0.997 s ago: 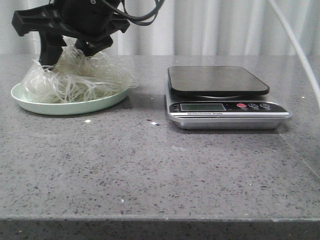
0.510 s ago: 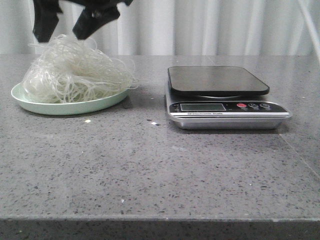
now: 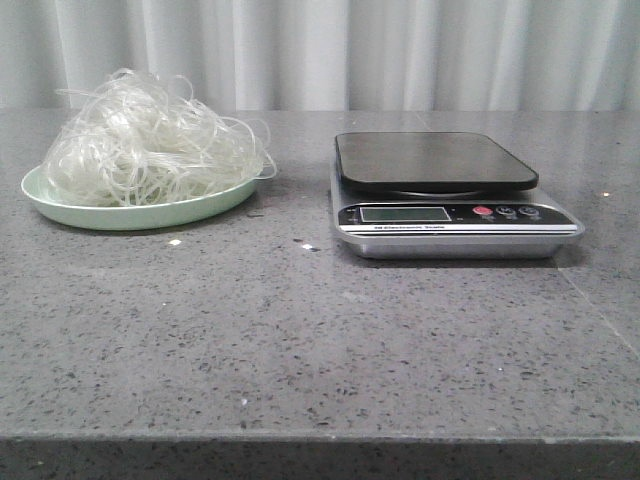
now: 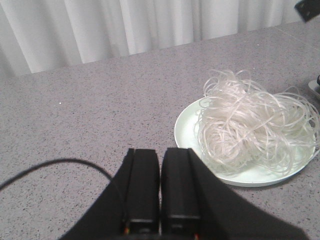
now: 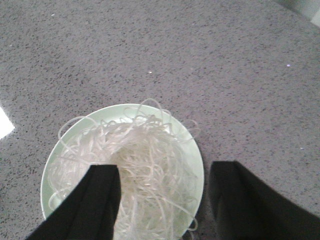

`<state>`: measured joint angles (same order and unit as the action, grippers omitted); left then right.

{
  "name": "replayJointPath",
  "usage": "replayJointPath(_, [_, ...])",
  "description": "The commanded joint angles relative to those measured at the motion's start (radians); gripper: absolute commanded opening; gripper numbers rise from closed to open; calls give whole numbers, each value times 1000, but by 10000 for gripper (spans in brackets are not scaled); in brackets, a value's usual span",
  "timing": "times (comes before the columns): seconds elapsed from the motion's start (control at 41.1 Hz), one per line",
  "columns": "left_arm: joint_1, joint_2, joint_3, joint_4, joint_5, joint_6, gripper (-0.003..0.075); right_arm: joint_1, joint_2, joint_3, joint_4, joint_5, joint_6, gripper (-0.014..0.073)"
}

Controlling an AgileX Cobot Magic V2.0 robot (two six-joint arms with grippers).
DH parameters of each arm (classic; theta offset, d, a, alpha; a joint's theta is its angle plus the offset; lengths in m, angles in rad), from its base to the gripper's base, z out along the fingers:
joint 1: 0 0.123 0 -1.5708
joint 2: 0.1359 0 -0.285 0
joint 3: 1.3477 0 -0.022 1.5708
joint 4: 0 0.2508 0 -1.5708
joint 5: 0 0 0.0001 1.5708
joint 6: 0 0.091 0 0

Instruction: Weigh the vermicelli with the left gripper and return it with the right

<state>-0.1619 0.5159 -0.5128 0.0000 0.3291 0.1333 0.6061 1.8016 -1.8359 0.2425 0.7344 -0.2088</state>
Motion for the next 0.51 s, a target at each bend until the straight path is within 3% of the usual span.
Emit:
replayJointPath(0.0, [0, 2, -27, -14, -73, -6, 137, -27, -82, -37, 8, -31, -9, 355])
replayJointPath(0.146, [-4, 2, -27, -14, -73, -6, 137, -74, -103, -37, 8, 23, -9, 137])
replayJointPath(0.486, [-20, 2, -27, -14, -73, -6, 137, -201, -138, -34, 6, 78, -8, 152])
